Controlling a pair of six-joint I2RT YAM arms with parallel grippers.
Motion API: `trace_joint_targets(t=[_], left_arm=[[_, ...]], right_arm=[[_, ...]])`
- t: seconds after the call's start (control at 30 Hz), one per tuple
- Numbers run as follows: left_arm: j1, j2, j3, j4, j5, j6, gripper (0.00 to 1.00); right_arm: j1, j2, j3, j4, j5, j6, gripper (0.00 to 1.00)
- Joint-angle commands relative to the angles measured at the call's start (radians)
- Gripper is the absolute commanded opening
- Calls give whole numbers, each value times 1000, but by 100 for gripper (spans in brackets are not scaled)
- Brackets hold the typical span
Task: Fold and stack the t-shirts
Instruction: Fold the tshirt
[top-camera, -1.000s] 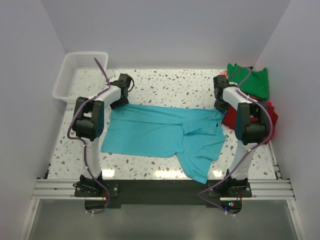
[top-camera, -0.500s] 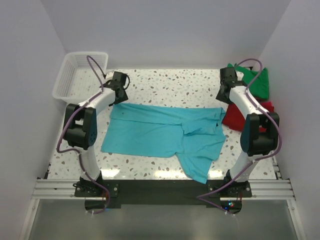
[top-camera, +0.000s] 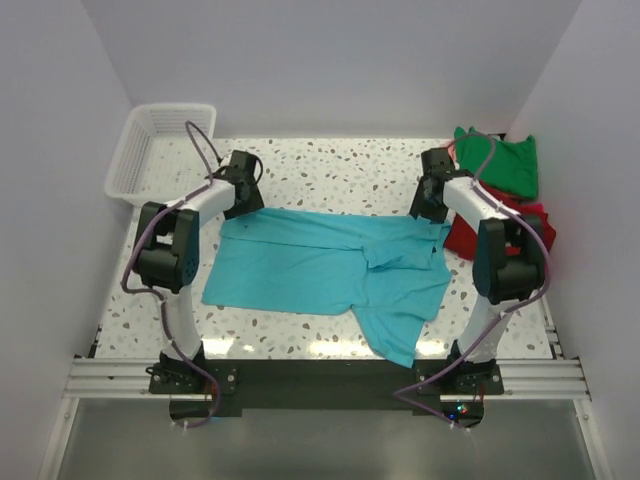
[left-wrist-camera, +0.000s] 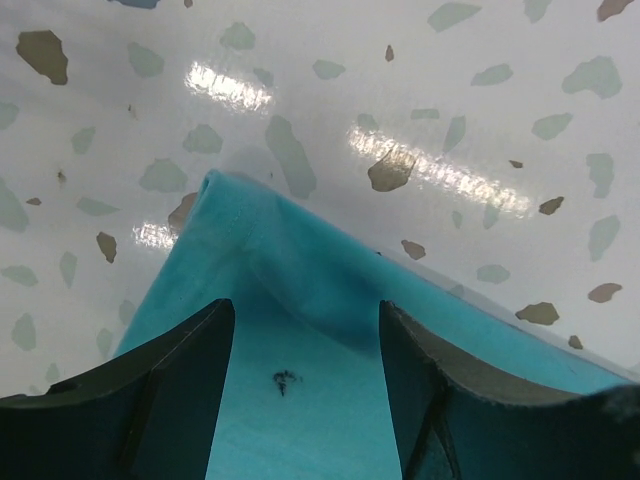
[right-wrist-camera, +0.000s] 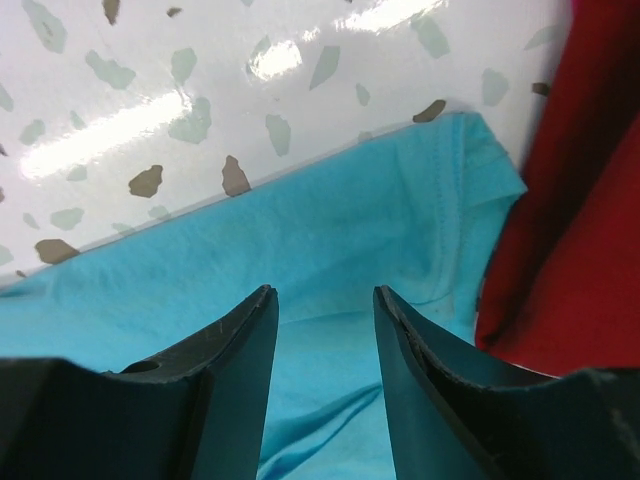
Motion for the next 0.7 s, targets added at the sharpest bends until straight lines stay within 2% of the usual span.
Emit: trace_joint_targets(t=[0.0, 0.43, 0.67], left_arm=[[-4, 66, 57, -18, -2, 1, 65], [-3, 212, 226, -133, -85, -34, 67], [2, 259, 310, -137, -115, -47, 68]], right_arm=[[0, 77, 33, 20, -58, -7, 47], [0, 321, 240, -47, -48, -36, 47], [-2, 471, 533, -110, -9, -47, 48]])
